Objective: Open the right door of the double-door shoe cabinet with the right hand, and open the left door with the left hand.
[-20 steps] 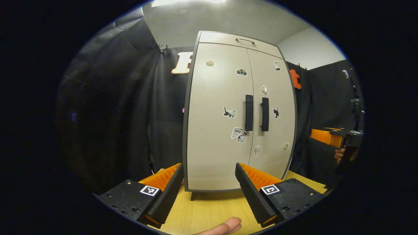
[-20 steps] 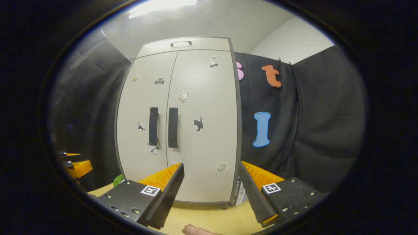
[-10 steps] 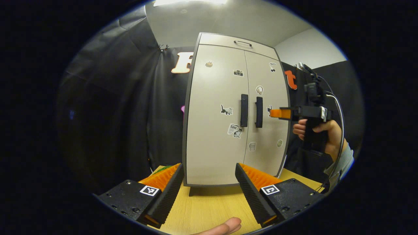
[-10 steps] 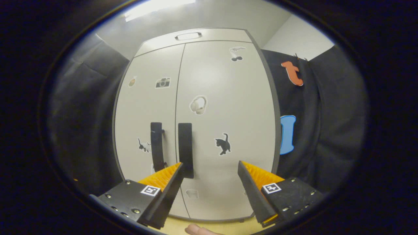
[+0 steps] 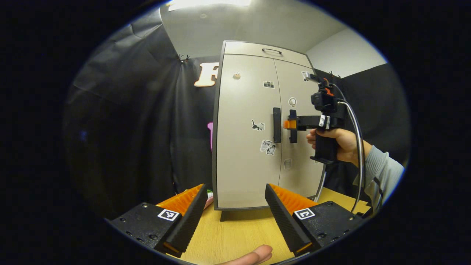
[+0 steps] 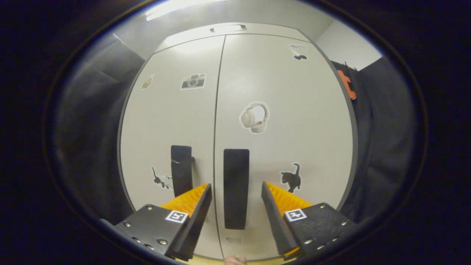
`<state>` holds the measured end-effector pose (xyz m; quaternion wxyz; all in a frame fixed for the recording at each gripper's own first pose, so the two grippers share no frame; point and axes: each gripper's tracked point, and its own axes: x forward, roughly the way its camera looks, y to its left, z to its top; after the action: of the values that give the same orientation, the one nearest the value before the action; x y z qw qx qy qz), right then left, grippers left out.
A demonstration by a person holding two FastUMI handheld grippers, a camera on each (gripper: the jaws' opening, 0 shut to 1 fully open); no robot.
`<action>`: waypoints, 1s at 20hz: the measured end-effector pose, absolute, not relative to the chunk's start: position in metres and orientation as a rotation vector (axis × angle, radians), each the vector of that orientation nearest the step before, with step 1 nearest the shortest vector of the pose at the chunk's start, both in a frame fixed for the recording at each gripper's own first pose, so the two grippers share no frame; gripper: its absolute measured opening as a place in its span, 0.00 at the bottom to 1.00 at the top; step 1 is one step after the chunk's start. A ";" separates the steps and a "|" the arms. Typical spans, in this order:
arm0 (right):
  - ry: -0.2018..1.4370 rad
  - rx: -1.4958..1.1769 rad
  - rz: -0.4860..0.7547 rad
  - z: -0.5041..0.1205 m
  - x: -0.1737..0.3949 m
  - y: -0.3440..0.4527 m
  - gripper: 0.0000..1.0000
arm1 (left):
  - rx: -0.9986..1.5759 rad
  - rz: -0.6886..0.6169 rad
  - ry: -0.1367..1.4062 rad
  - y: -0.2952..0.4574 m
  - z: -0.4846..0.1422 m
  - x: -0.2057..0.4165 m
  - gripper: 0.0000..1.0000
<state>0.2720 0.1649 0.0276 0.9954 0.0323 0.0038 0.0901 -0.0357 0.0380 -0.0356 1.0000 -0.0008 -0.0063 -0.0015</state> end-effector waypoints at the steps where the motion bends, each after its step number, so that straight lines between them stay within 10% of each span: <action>1: 0.016 0.052 0.139 0.024 0.277 0.159 0.76 | 0.005 -0.005 -0.014 0.038 -0.035 -0.036 0.98; 4: 0.022 -0.016 0.092 0.022 0.280 0.155 0.74 | 0.016 0.000 -0.018 0.040 -0.035 -0.037 0.98; 9: 0.073 0.058 0.141 0.017 0.279 0.163 0.21 | 0.009 0.021 -0.003 0.043 -0.038 -0.037 0.98; 20: 0.065 0.065 0.287 0.024 0.218 0.140 0.21 | -0.006 0.068 -0.018 0.038 -0.024 -0.060 0.97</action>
<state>0.2182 0.1396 0.0235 0.9887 0.0325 0.0326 0.1428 -0.0604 0.0381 -0.0242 0.9994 -0.0028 -0.0091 0.0340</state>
